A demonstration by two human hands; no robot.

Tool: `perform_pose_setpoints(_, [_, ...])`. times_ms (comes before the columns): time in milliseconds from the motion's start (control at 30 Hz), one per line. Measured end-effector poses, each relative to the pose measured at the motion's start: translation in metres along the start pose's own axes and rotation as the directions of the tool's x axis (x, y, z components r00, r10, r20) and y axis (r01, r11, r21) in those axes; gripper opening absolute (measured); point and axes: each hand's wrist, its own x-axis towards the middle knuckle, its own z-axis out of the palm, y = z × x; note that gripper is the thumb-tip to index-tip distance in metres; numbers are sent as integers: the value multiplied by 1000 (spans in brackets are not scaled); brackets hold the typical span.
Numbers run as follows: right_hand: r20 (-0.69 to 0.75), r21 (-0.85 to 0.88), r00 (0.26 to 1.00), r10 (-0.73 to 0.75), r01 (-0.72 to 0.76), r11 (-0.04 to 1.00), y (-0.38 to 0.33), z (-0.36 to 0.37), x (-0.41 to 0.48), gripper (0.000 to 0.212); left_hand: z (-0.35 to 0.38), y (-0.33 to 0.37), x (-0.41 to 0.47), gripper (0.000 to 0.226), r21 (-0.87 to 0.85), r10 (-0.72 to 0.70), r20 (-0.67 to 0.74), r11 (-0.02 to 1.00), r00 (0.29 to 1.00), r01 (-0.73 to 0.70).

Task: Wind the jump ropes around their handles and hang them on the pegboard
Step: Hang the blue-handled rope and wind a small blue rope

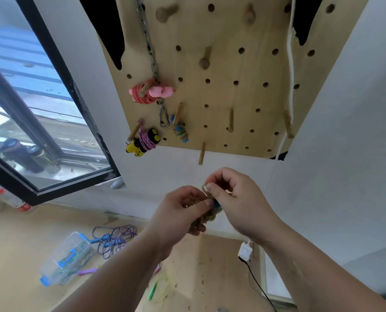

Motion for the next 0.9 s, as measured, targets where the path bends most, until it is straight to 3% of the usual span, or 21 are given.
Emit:
perform_pose_setpoints(167, [-21, 234, 1000, -10, 14, 972, 3, -23, 20, 14, 21, 15, 14, 14, 47, 52, -124, 998, 991, -46])
perform_pose_setpoints(300, [-41, 426, 999, 28, -8, 905, 10, -27, 40, 18, 44, 20, 24, 4, -79, 116, -215, 988, 970, -136])
perform_pose_setpoints(400, [-20, 484, 999, 45, -30, 874, 11, -23, 52, 17, 46, 25, 32, 13, -113, 170, -285, 971, 943, -209])
perform_pose_setpoints(533, [25, 496, 999, 39, -46, 867, 6, -18, 68, 15, 33, 32, 40, 11, -108, 201, -295, 964, 934, -242])
perform_pose_setpoints(667, [37, 427, 998, -46, 26, 904, -10, -14, 88, 15, 12, 42, 56, 13, 5, 295, -362, 949, 884, -314])
perform_pose_setpoints(800, [-2, 320, 994, -107, 102, 942, -35, -4, 111, 14, -20, 65, 74, 33, 23, 378, -310, 920, 872, -390])
perform_pose_setpoints(900, [-53, 314, 992, -112, 123, 942, -60, 4, 133, 12, -49, 86, 93, 30, 90, 471, -271, 880, 839, -465])
